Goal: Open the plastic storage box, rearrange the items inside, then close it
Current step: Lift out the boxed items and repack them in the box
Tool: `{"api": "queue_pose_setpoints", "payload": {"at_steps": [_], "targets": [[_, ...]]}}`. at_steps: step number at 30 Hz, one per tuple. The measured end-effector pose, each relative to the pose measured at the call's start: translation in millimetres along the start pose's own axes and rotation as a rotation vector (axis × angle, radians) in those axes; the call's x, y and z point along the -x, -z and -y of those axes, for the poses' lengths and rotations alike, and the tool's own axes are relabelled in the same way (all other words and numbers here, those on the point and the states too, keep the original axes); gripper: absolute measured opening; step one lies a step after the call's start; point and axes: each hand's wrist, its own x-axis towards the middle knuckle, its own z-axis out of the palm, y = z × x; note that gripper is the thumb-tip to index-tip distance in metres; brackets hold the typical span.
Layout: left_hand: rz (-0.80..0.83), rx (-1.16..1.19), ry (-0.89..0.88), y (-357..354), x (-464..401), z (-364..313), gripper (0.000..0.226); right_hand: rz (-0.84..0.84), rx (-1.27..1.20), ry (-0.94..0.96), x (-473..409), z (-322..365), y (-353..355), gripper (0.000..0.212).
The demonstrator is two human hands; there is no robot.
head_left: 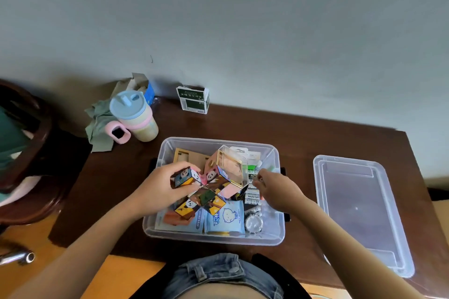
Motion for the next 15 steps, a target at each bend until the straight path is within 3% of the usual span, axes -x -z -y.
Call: {"api": "queue_pose_setpoints", "payload": {"at_steps": [9, 11, 13, 15], "targets": [[-0.199, -0.057, 0.154, 11.5, -15.5, 26.0, 0.020, 0.091, 0.204, 0.037, -3.6, 1.1, -6.4, 0.020], [-0.241, -0.204, 0.179, 7.4, -20.2, 26.1, 0.030, 0.083, 0.216, 0.038, -3.5, -0.6, -5.9, 0.018], [-0.357, -0.455, 0.089, 0.6, -21.8, 17.7, 0.036, 0.068, 0.214, 0.039, -3.3, -3.5, -5.6, 0.014], [-0.514, -0.535, -0.134, -9.7, -19.5, -1.2, 0.026, 0.056, 0.202, 0.040, -2.7, -5.5, -5.3, 0.013]]}}
